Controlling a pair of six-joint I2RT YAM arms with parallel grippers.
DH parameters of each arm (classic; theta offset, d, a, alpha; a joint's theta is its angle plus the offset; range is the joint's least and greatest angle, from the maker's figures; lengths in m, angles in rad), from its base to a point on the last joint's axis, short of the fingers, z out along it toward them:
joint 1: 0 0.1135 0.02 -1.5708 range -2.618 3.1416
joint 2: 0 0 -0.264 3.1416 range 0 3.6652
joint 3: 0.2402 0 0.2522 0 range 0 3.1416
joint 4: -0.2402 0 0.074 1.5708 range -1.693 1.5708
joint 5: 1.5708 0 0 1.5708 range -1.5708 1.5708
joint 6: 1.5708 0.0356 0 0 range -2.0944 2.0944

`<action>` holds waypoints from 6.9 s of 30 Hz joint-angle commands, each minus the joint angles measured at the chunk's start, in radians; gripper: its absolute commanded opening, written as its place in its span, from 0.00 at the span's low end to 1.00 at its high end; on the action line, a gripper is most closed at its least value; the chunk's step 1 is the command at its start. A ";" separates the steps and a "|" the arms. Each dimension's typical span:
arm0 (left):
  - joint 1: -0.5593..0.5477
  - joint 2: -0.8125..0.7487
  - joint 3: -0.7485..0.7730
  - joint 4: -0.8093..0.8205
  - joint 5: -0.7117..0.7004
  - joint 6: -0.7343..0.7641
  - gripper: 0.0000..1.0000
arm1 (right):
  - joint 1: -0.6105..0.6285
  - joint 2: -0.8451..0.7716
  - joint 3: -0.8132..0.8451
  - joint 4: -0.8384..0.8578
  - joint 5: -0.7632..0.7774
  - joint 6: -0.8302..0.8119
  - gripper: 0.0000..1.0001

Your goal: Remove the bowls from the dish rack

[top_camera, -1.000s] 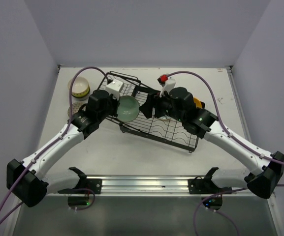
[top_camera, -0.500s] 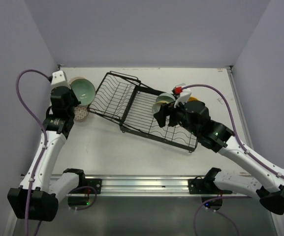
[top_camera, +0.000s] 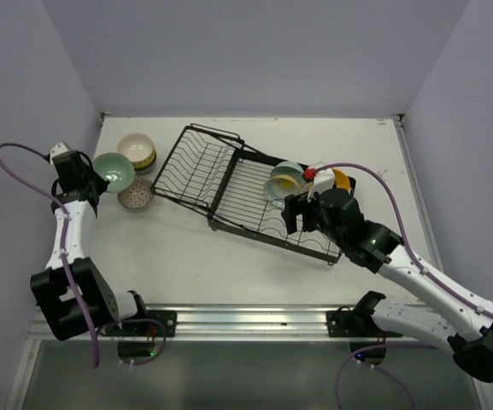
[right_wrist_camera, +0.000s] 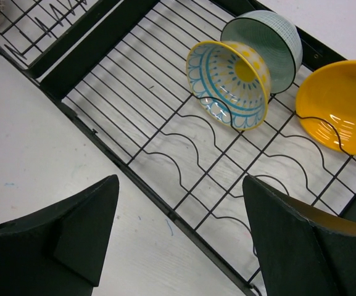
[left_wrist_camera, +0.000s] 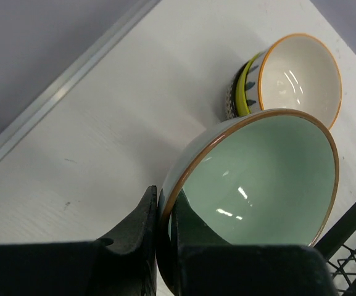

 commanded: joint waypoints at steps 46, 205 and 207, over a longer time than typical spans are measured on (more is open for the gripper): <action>0.047 0.296 0.028 0.099 0.367 -0.023 0.21 | -0.152 -0.023 -0.089 0.122 -0.086 -0.015 0.86; -0.430 -0.350 -0.101 0.156 0.196 0.190 1.00 | -0.111 0.402 0.034 0.513 0.219 -0.448 0.00; -0.430 -0.349 -0.101 0.157 0.207 0.190 1.00 | -0.111 0.368 0.032 0.472 0.178 -0.414 0.00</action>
